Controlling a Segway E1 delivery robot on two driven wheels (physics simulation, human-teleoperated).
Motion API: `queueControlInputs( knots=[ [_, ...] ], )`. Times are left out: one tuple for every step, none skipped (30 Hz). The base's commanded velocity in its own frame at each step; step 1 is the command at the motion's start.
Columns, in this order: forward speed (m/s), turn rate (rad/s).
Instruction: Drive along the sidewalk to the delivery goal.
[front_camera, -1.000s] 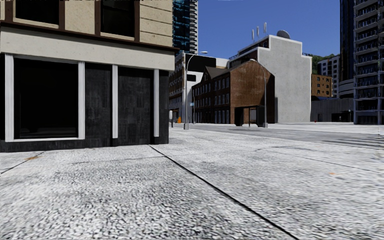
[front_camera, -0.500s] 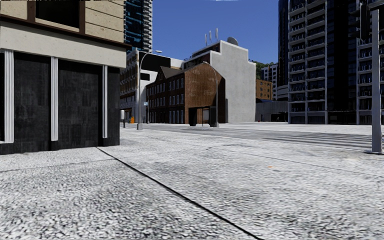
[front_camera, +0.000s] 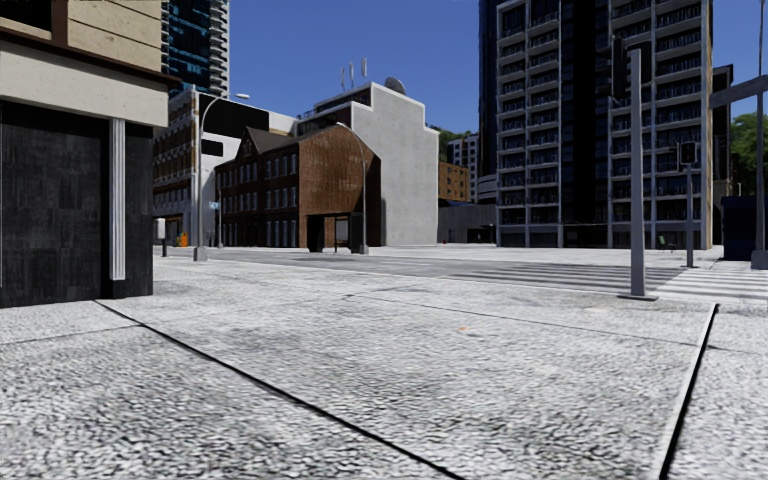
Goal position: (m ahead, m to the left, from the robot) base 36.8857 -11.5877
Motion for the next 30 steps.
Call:
queueControlInputs(
  knots=[
    [0.00,0.00],
    [0.00,0.00],
    [0.00,0.00],
    [0.00,0.00],
    [0.00,0.00],
    [0.00,0.00],
    [0.00,0.00],
    [0.00,0.00],
    [0.00,0.00],
    [0.00,0.00],
    [0.00,0.00],
    [0.15,0.00],
    [0.93,0.00],
    [0.93,0.00],
    [1.20,0.00],
    [1.29,0.00],
    [1.43,0.00],
    [1.43,0.00],
    [1.56,0.00],
    [2.00,0.00],
    [2.00,0.00],
    [2.00,0.00],
    [2.00,0.00],
    [2.00,0.00],
    [2.00,0.00],
    [2.00,0.00],
    [2.00,0.00],
    [2.00,0.00],
    [2.00,0.00],
    [2.00,0.00]
  ],
)
